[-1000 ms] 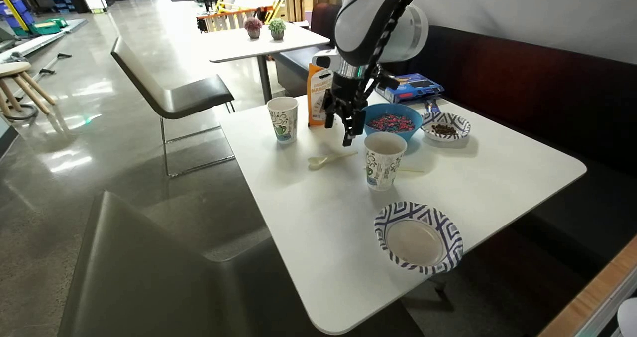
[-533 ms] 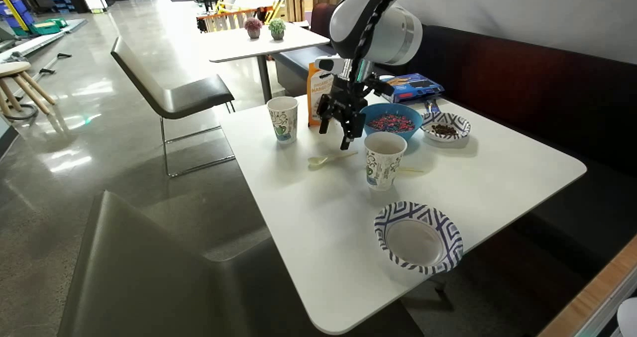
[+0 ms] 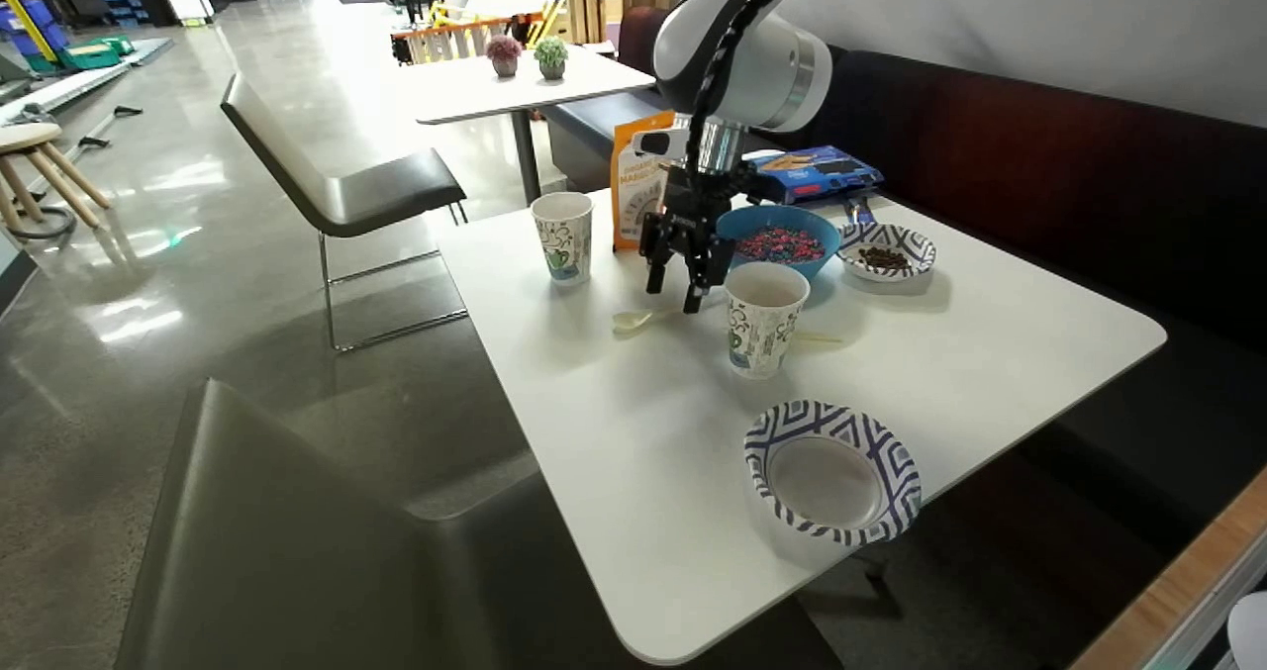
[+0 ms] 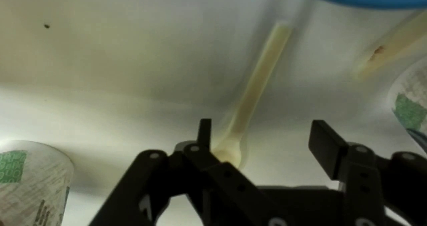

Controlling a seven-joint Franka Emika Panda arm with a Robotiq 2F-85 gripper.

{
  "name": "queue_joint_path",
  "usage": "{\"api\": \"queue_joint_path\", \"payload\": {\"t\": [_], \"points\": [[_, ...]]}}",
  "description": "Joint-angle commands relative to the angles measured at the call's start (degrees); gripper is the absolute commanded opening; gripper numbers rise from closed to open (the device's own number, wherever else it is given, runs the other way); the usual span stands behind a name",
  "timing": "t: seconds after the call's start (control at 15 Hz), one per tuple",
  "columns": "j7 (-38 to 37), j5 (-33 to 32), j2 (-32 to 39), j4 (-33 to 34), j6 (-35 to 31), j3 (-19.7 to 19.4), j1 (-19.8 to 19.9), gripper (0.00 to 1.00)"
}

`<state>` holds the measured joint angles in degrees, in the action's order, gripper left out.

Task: Put some of the contents of the blue bowl into the paper cup next to the orange packet using the plastic spoon

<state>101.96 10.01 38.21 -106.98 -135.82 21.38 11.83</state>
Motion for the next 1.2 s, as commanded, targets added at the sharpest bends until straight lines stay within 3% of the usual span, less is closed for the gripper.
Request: {"api": "queue_joint_path", "payload": {"t": [0.0, 0.07, 0.13, 0.27, 0.33, 0.4, 0.47, 0.6, 0.8, 1.13], "points": [[1.75, 1.31, 2.24, 2.58, 1.47, -2.17, -2.02, 0.67], [1.85, 1.20, 2.65, 2.89, 1.19, -2.39, -2.34, 0.67], [2.06, 1.15, 2.95, 3.11, 0.97, -2.44, -2.54, 0.59], [2.12, 1.08, 3.59, 3.82, 1.02, -2.49, -2.96, 0.58], [1.89, 0.90, 3.85, 4.25, 1.10, -2.69, -3.31, 0.51], [1.76, 0.83, 3.93, 4.48, 1.10, -2.79, -3.54, 0.51], [1.60, 0.70, 3.97, 4.66, 1.03, -2.94, -3.84, 0.31], [1.51, 0.59, 3.94, 4.95, 0.84, -3.09, -4.27, 0.25], [1.27, 0.48, 3.11, 4.59, 0.97, -3.29, -4.83, 0.01], [-6.02, 1.46, -4.94, -1.39, 1.06, -3.42, -7.03, 0.04]]}}
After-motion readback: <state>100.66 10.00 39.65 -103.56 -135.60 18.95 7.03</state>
